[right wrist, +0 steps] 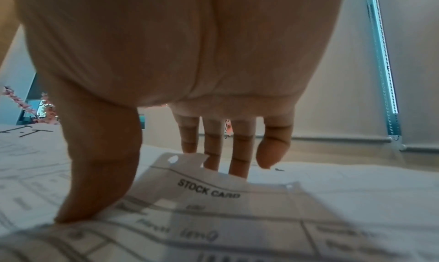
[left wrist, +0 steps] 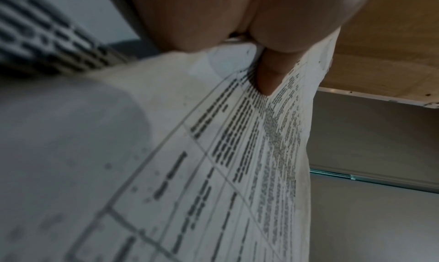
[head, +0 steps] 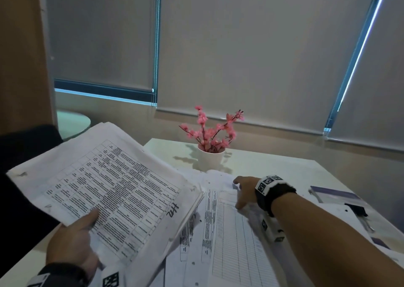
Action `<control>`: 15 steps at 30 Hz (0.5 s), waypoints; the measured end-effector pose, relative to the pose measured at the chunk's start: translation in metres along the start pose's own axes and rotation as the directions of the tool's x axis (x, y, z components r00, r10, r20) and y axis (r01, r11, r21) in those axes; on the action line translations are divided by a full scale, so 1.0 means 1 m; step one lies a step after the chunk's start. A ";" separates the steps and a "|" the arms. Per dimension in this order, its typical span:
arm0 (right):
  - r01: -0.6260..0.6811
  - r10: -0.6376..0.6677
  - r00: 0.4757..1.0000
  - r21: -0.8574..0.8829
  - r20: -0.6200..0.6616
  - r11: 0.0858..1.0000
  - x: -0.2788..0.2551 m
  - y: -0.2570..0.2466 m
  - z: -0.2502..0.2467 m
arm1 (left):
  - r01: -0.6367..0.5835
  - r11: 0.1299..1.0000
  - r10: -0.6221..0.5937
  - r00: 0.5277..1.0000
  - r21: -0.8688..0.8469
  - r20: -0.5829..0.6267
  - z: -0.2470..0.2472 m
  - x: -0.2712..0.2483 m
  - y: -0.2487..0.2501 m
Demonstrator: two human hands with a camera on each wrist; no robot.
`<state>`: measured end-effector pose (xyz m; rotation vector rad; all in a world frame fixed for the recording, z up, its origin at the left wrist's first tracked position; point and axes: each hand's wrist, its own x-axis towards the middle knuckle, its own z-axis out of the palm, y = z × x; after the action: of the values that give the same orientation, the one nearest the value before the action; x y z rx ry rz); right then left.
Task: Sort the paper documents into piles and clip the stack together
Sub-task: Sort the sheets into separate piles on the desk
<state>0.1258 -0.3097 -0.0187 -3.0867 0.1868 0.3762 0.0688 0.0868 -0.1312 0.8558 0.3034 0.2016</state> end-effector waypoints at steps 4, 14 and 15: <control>0.021 -0.020 0.999 -0.023 0.033 1.000 -0.003 -0.003 -0.004 | 0.061 0.998 -0.060 0.998 0.026 -0.030 0.000 0.000 0.003; 0.123 -0.124 0.988 -0.023 -0.091 0.992 -0.010 -0.013 -0.016 | -0.029 0.998 0.032 0.998 0.056 -0.048 0.007 -0.016 0.005; 0.147 -0.144 0.984 0.021 -0.108 0.989 -0.011 -0.013 -0.017 | -0.022 0.999 0.023 0.999 0.042 -0.034 0.007 -0.015 0.004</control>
<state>0.1208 -0.2962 0.0008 -3.0682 -0.0313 0.2028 0.0569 0.0802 -0.1215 0.8975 0.3314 0.2319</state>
